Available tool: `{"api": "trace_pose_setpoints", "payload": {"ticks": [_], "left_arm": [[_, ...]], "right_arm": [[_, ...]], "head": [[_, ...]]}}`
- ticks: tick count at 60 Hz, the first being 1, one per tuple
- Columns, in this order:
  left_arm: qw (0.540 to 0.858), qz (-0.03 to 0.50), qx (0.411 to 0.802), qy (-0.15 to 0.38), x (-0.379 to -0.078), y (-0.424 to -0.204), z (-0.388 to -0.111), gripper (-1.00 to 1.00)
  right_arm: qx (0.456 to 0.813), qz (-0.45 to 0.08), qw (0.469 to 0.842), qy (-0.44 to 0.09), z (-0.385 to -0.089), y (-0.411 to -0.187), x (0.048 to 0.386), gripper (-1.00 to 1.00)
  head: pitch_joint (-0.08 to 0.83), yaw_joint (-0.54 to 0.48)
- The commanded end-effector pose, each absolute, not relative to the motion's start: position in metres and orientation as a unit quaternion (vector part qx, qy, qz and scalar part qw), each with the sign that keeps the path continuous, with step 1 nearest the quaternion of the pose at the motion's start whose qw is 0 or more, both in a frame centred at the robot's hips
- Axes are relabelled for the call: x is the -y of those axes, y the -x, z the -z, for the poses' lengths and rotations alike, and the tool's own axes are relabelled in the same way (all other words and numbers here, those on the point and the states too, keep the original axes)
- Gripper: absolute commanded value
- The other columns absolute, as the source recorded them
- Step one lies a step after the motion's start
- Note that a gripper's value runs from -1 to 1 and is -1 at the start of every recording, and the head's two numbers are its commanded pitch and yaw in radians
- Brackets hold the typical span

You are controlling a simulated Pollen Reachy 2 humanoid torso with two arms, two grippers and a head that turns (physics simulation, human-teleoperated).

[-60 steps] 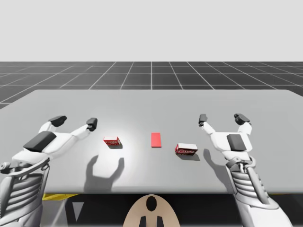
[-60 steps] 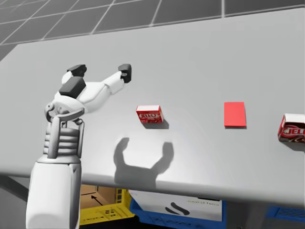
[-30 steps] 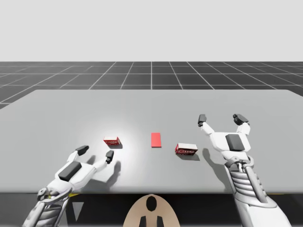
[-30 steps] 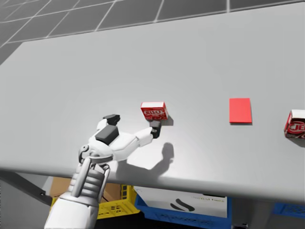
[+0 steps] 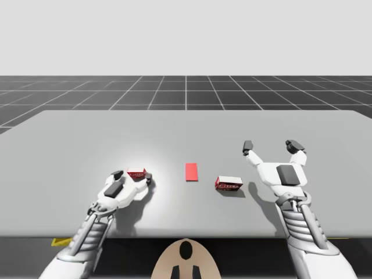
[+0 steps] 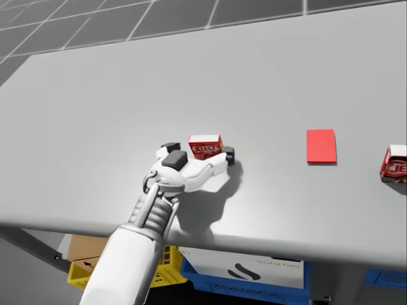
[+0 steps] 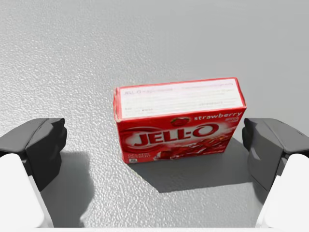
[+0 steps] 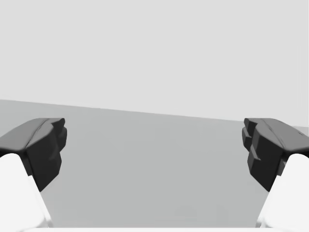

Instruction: Look at the card. If it is red, pick the object on the left. If it is green, pick the object on the right.

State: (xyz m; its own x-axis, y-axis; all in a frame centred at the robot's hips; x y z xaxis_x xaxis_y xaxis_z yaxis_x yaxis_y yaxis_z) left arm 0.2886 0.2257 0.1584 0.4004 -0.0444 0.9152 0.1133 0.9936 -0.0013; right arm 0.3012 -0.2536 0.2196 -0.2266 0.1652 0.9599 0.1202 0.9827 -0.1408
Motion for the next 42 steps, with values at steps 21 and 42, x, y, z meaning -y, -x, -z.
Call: {"api": "trace_pose_setpoints", "payload": {"ticks": [21, 42], "left_arm": [[0.849, 0.012, 0.525, 0.052, -0.196, -0.313, -0.147, 0.92], [0.846, 0.024, 0.530, 0.056, -0.196, -0.311, -0.146, 1.00]], "right_arm": [[0.783, -0.017, 0.616, 0.087, -0.220, -0.301, 0.252, -1.00], [0.782, -0.018, 0.617, 0.088, -0.220, -0.301, 0.252, -1.00]], "head": [[0.703, 0.33], [0.584, 0.35]]}}
